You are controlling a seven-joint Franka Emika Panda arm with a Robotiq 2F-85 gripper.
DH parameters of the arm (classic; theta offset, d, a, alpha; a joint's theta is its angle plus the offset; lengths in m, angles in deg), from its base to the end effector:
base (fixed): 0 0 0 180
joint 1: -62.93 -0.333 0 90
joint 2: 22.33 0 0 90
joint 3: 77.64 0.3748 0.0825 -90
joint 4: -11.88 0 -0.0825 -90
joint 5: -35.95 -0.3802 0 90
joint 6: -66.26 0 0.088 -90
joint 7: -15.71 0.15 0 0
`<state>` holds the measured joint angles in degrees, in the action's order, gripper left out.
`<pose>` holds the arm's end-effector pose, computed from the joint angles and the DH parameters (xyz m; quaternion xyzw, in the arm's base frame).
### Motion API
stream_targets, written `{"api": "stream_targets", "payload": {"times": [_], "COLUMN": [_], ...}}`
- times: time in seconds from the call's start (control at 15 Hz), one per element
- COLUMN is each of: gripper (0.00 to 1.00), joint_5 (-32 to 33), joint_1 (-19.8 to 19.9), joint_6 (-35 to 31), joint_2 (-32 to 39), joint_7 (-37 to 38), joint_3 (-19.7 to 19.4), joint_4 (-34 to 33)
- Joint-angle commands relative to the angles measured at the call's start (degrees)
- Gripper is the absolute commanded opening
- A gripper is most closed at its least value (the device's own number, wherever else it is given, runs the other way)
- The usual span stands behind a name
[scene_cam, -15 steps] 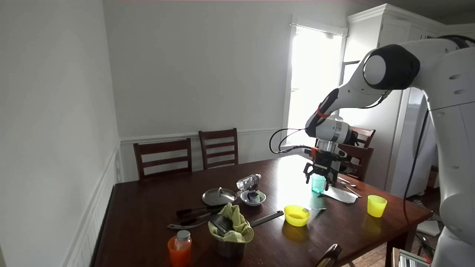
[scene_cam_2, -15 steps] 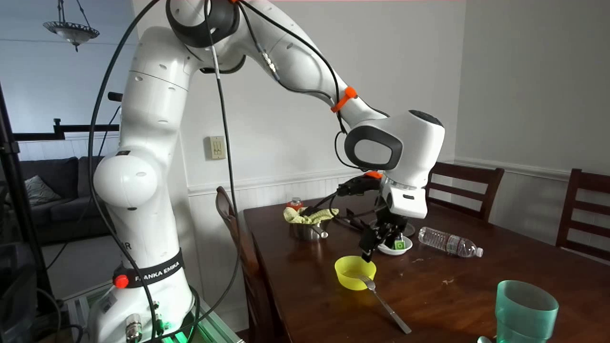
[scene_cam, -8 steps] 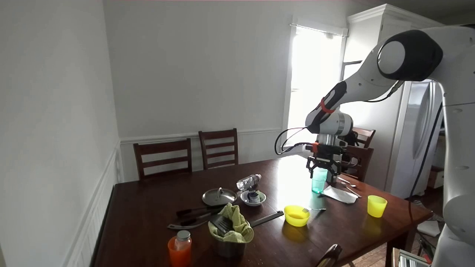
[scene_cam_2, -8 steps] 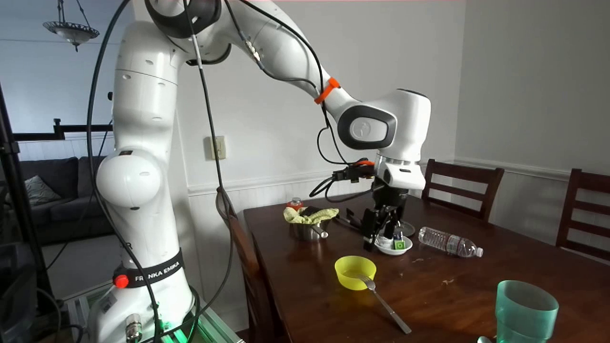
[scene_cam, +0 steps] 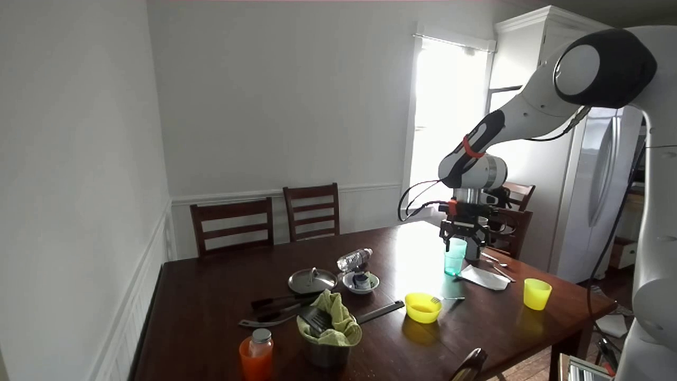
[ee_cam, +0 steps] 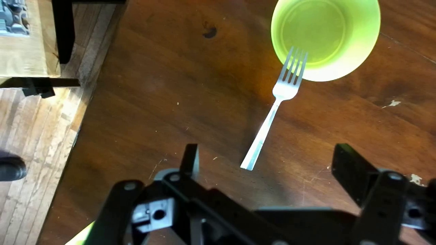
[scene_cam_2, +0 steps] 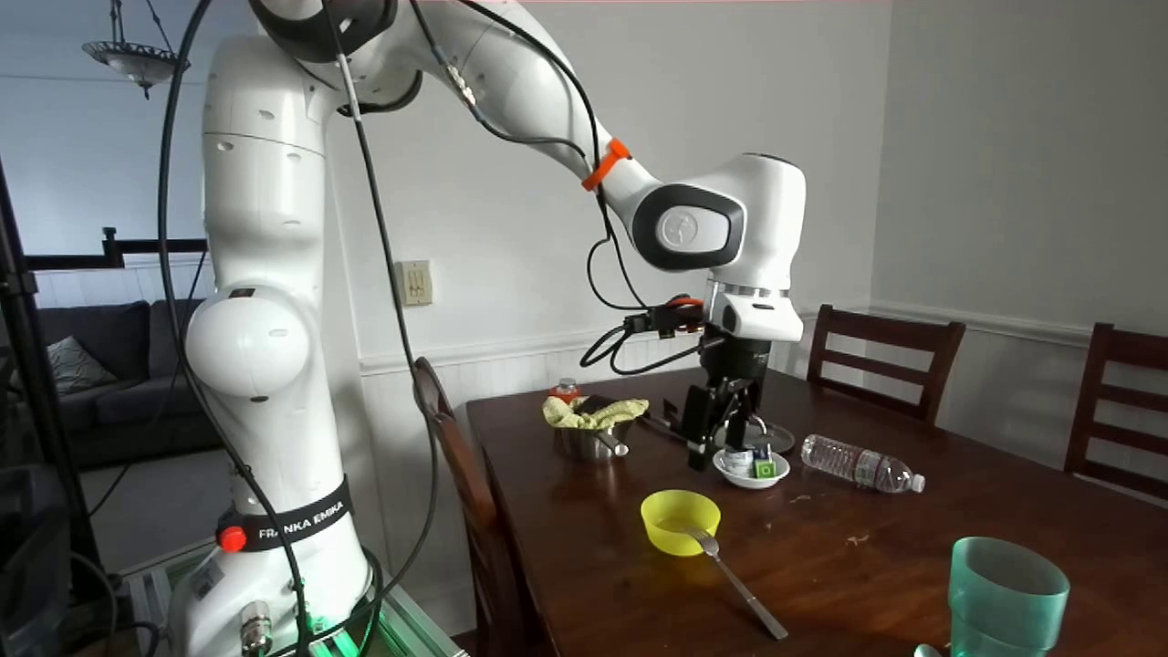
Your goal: Put the silver fork on the yellow bowl
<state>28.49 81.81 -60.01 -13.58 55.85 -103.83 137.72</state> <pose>0.3844 -0.3695 0.3296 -0.7056 0.7056 0.0625 0.0189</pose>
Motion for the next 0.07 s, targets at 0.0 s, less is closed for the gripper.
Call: {"api": "stream_targets", "payload": {"times": [0.0], "gripper": [1.00], "joint_5": [0.12], "joint_1": [0.85], "joint_6": [0.17], "joint_2": [0.08], "joint_7": [0.06], "joint_3": [0.84], "joint_4": [-0.25]}}
